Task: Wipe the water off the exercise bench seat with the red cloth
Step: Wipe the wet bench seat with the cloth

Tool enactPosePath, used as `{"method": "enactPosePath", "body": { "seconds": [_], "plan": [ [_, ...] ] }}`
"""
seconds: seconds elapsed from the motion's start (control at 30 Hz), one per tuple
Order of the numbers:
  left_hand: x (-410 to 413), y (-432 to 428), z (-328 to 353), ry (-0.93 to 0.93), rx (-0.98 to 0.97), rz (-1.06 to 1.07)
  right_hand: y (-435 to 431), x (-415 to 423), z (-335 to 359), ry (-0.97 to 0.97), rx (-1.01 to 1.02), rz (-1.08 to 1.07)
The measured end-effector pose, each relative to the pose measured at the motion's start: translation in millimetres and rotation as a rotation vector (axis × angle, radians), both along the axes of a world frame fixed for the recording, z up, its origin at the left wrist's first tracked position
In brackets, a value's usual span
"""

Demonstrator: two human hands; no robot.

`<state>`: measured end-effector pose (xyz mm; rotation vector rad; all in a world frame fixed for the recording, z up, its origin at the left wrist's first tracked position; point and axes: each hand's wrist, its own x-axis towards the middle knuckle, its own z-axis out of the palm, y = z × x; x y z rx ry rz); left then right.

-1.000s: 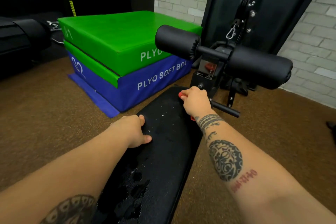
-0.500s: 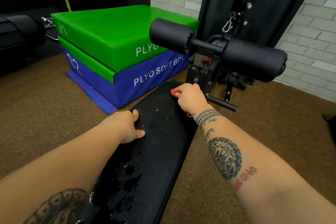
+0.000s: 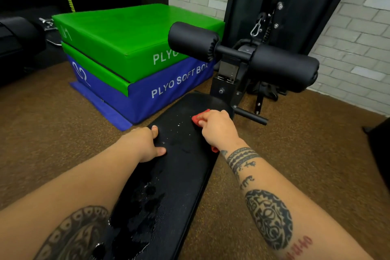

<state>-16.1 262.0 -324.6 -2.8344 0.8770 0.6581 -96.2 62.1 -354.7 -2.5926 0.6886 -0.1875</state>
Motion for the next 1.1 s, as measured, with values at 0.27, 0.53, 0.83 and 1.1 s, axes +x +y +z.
{"method": "enactPosePath", "body": {
  "seconds": [0.27, 0.53, 0.83, 1.1],
  "plan": [
    [-3, 0, 2, 0.004, -0.001, 0.002, -10, -34, 34, -0.045, 0.38, -0.039],
    [-4, 3, 0, -0.01, -0.049, 0.015, 23, -26, -4, -0.038, -0.102, 0.029],
    [-5, 2, -1, -0.018, -0.044, 0.021, 11, -28, 23, -0.006, -0.069, -0.062],
    [-1, 3, -3, -0.022, -0.051, 0.019, 33, -47, 7, -0.02, -0.088, 0.322]
  ]
}}
